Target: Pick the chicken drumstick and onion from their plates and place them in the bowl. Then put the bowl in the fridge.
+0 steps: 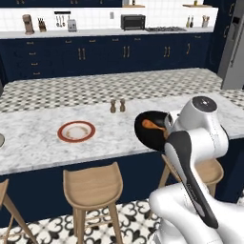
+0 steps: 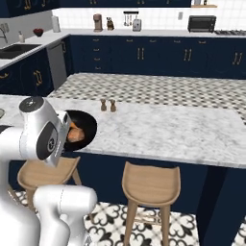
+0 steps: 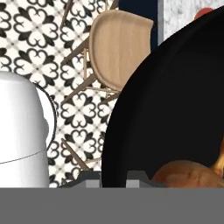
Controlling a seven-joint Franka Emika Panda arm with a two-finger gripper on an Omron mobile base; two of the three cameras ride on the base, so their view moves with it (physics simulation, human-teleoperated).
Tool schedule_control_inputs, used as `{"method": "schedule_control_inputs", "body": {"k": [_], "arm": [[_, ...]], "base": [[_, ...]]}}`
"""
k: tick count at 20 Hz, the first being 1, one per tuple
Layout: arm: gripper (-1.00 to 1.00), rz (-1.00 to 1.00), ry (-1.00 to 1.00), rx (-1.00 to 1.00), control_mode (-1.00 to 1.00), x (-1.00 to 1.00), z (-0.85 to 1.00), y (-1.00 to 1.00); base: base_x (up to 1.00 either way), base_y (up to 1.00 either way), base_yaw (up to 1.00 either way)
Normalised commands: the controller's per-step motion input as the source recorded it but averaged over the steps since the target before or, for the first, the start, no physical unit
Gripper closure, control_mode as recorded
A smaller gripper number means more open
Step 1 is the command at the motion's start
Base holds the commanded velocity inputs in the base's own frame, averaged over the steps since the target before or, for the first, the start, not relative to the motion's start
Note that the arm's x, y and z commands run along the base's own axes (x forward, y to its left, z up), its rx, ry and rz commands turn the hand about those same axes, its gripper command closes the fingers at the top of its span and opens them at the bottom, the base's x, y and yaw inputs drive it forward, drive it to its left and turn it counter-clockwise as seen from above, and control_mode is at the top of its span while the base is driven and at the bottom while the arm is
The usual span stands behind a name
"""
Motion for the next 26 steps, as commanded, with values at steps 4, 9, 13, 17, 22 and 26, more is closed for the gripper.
{"method": "schedule_control_inputs", "body": {"k": [4,9,13,17,22,26], "arm": [[1.00,0.00,0.00,0.00,1.00,0.00,0.00,0.00],[1.00,0.00,0.00,0.00,1.00,0.00,0.00,0.00],[1.00,0.00,0.00,0.00,1.00,0.00,0.00,0.00],[1.00,0.00,0.00,0.00,1.00,0.00,0.00,0.00],[1.00,0.00,0.00,0.00,1.00,0.00,0.00,0.00],[1.00,0.00,0.00,0.00,1.00,0.00,0.00,0.00]], "base": [[-0.99,-0.42,-0.19],[-0.18,-0.97,-0.07],[0.00,-1.00,-0.03],[0.02,-1.00,-0.03],[0.15,-1.00,0.00],[0.36,-1.00,0.00]]}}
